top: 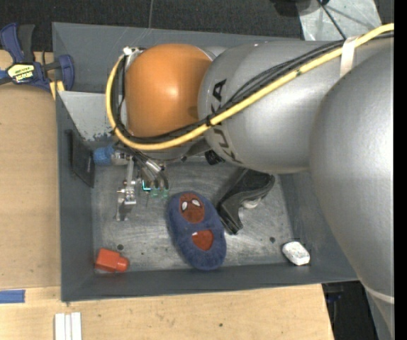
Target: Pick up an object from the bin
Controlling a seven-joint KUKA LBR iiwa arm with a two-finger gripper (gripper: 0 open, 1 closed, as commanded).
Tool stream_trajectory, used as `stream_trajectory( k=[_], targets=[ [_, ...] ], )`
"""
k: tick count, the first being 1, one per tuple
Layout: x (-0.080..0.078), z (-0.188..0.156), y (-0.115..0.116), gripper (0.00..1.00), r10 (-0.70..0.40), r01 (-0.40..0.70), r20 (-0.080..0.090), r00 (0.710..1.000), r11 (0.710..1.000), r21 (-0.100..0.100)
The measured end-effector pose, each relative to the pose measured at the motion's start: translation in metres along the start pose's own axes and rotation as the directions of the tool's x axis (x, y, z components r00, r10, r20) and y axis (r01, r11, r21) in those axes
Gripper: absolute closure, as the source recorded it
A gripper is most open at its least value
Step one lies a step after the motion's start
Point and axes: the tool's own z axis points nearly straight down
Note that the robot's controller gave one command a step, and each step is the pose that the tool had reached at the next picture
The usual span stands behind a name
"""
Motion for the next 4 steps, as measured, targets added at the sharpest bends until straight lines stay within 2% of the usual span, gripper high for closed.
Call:
stream_trajectory(
  k=[1,2,3,4],
  targets=[
    [0.008,0.06,-0.092,0.0,-0.04,0.04,0.001,0.999,0.999,0.005],
    [0.07,0.042,-0.145,0.0,-0.107,0.107,0.001,0.994,0.994,0.003],
    [0.027,0.103,-0.182,0.0,0.019,-0.018,0.007,1.0,1.0,-0.012],
    [0.025,0.1,-0.182,1.0,0.019,-0.019,0.017,1.0,1.0,-0.012]
  ],
)
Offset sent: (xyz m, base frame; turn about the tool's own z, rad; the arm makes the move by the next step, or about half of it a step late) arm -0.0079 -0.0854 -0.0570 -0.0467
